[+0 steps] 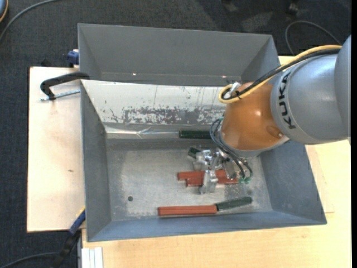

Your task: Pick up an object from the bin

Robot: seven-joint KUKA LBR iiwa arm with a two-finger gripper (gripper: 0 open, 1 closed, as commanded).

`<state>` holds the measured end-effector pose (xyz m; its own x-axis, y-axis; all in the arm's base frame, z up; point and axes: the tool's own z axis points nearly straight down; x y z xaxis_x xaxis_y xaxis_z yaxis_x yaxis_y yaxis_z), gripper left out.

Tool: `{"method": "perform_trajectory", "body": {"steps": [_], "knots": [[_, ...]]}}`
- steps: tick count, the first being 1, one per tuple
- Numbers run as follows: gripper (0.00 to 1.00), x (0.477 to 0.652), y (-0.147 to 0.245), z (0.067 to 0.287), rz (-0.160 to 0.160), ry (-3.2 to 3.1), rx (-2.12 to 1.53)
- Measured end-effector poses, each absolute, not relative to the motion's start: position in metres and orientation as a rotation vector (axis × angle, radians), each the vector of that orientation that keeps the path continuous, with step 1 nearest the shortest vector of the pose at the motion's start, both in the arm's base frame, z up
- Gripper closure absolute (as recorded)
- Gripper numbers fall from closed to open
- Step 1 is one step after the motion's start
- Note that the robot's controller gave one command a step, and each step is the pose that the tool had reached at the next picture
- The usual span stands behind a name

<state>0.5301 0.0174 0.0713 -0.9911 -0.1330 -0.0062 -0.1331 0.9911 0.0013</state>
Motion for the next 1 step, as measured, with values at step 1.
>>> {"method": "perform_trajectory", "body": {"steps": [1], "knots": [[1.00, 0.5710, 0.0454, 0.2729, 0.002, 3.120, -0.174]]}}
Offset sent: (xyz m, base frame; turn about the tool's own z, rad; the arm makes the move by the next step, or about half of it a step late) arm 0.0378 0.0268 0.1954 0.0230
